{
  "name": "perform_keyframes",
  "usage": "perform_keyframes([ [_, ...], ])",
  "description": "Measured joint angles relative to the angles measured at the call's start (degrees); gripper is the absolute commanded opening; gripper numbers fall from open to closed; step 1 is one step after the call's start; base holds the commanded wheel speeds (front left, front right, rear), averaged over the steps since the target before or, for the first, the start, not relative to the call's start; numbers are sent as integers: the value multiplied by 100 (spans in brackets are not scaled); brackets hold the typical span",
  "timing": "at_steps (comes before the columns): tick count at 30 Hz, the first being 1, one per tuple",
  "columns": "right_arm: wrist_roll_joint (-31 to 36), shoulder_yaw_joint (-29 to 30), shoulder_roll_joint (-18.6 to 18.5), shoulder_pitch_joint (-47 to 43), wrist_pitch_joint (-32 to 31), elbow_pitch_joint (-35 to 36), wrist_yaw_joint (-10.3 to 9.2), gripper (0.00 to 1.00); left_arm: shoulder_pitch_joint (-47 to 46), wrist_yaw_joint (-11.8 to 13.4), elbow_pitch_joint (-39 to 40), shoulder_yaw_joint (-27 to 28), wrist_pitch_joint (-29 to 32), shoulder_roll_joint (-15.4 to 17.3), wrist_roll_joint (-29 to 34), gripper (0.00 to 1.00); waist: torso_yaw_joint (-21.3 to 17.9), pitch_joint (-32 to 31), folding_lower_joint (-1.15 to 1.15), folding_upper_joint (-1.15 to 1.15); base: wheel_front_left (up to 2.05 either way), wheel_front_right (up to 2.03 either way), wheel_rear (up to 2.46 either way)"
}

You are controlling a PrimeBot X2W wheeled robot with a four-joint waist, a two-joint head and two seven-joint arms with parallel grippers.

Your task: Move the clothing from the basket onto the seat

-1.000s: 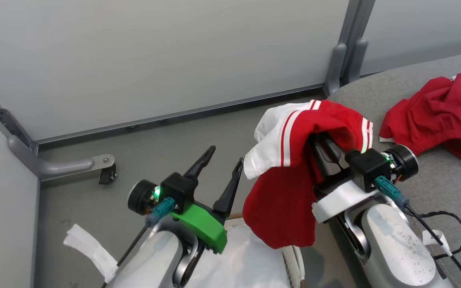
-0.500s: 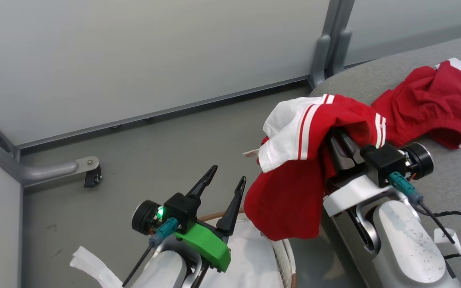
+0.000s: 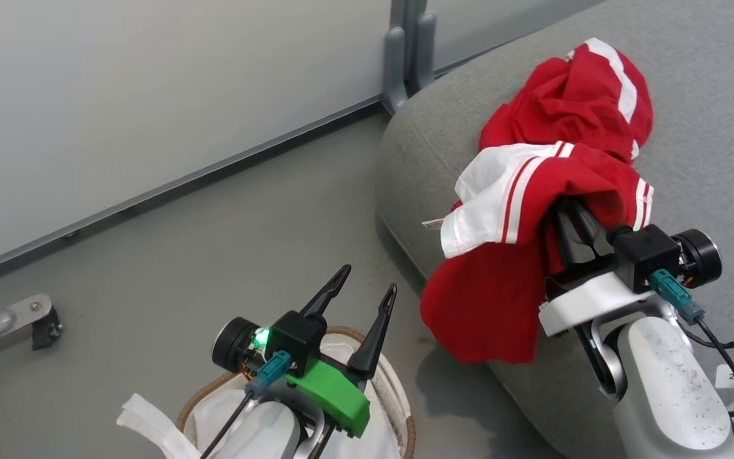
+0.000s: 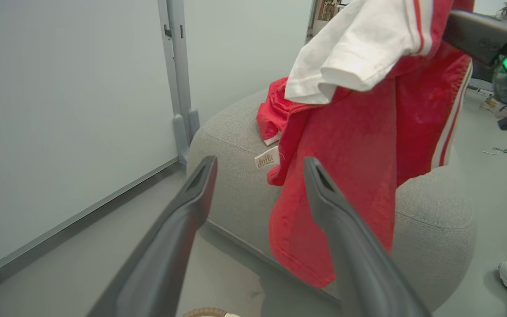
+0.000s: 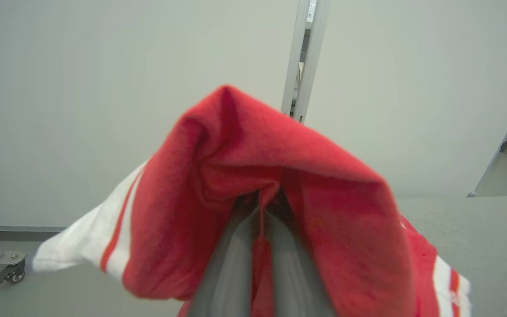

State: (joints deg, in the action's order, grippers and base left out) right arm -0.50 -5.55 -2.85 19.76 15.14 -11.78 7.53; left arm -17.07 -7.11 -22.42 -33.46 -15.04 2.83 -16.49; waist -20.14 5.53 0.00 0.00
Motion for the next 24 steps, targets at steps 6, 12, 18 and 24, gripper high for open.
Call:
perform_keyframes([
  [6, -20, 197, 0, -2, 0, 29, 0, 0, -58, -20, -19, -57, -1, -8, 58, 100, -551, 191, 0, 0, 0, 0, 0],
  [12, 37, 443, 0, 192, 0, 131, 0, 0, -132, -21, -16, -66, 0, -10, 169, 100, -818, 492, 0, 0, 0, 0, 0],
  [18, 487, 656, 0, 866, 0, 322, 0, 0, -289, -26, 45, -26, 0, 57, 253, 100, -826, 842, 0, 0, 0, 0, 0],
  [24, 904, 1199, -85, 2013, 0, 404, 0, 0, -539, -26, 122, -20, 0, 224, 355, 100, -675, 1251, 0, 0, 0, 0, 0],
])
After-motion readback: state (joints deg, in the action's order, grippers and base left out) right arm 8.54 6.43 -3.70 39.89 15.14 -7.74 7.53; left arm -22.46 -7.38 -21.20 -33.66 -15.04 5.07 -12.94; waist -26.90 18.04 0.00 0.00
